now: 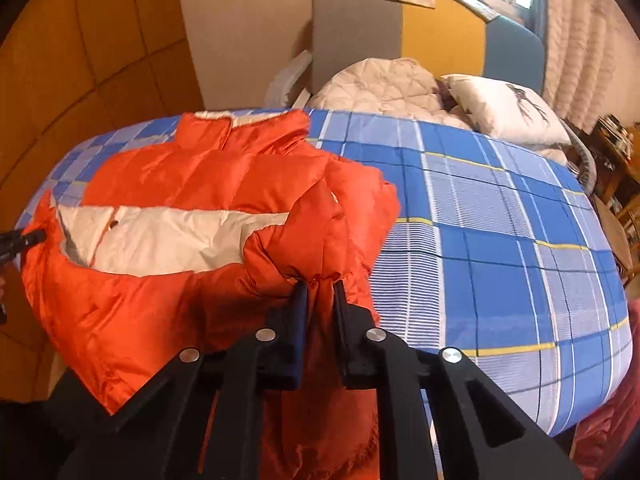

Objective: Fold large clothes

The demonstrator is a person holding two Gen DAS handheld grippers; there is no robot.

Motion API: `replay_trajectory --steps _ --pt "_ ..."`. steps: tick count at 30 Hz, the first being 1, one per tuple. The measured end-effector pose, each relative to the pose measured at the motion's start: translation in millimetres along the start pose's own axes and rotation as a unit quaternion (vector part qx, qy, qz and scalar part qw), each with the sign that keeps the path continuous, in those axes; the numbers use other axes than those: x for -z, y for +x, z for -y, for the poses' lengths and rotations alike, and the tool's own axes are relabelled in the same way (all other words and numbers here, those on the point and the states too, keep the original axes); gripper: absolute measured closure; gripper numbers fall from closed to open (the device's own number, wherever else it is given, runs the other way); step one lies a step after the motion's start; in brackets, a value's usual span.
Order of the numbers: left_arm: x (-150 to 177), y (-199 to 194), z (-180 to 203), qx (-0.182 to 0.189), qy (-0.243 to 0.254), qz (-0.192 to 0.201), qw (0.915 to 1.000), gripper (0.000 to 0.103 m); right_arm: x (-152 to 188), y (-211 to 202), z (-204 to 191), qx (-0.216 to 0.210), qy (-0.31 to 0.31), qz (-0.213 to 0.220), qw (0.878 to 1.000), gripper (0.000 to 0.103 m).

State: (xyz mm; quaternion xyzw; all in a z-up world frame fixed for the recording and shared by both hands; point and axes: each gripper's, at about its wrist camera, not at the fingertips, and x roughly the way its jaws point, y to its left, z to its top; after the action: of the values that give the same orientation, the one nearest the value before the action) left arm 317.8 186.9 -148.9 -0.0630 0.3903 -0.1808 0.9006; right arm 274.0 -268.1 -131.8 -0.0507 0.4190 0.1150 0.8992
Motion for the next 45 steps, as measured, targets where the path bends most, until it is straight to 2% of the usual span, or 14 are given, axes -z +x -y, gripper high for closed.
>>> replay_trajectory --steps 10,14,23,33,45 --pt "-6.6 -60.3 6.3 0.007 -0.015 0.087 0.9961 0.097 -9.6 -64.8 13.1 0.003 0.039 0.075 0.996 0.096" --pt "-22.3 -67.2 7.7 0.0 -0.012 0.108 0.9941 0.097 -19.3 -68.5 13.8 0.009 0.041 0.087 0.995 0.096" --pt "-51.6 -42.0 1.5 -0.025 -0.043 0.114 0.9923 0.097 -40.7 -41.8 20.1 0.02 0.081 0.094 0.992 0.097" --pt "-108.2 -17.8 -5.6 -0.056 -0.066 0.13 0.9877 0.097 -82.7 -27.7 31.7 0.035 0.104 0.118 0.987 0.097" --pt "-168.6 67.3 -31.2 -0.1 -0.093 0.096 0.9859 0.097 -122.3 44.4 57.7 0.066 0.148 0.095 0.982 0.098"
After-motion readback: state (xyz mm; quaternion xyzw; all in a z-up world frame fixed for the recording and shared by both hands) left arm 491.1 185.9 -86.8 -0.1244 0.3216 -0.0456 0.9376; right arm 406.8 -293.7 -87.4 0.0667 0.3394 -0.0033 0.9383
